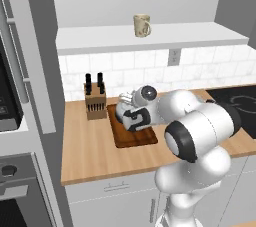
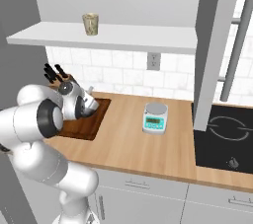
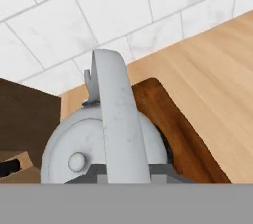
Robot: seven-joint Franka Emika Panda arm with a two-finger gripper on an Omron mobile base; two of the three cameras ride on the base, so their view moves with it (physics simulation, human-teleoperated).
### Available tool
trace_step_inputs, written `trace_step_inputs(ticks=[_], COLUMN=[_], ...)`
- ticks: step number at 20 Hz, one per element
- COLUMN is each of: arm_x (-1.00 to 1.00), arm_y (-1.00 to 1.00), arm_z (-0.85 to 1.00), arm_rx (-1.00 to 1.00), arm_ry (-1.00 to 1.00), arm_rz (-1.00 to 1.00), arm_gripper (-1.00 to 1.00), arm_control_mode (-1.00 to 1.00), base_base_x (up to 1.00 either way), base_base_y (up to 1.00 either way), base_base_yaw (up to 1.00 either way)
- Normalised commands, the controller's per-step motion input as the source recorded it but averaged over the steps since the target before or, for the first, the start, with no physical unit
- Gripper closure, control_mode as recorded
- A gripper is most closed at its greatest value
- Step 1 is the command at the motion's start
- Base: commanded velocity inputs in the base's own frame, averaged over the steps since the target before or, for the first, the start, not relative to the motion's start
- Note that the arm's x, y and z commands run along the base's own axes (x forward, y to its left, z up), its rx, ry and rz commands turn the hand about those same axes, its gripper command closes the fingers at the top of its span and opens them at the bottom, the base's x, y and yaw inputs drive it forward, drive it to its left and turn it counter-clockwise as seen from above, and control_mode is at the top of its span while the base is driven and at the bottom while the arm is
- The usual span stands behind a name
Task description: Pick the kettle from the counter and place it on the tray. Then pick the mug from the cabinet and place it on the tray. Then close the cabinet doors.
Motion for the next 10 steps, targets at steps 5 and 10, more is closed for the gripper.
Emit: trace_step_inputs(ticks=[5,10], arm_x=[0.27,0.16], arm_y=[0.03,-0.04], arm_z=[0.0,-0.02], arm_rx=[0.0,0.0], arm_ry=[0.16,0.08], arm_rz=[0.0,0.0], arm_gripper=[1.0,1.0], arm_control_mode=[-1.0,-1.0], base_base_x=[0.0,0.0], base_base_y=[0.0,0.0], base_base_yaw=[0.0,0.0])
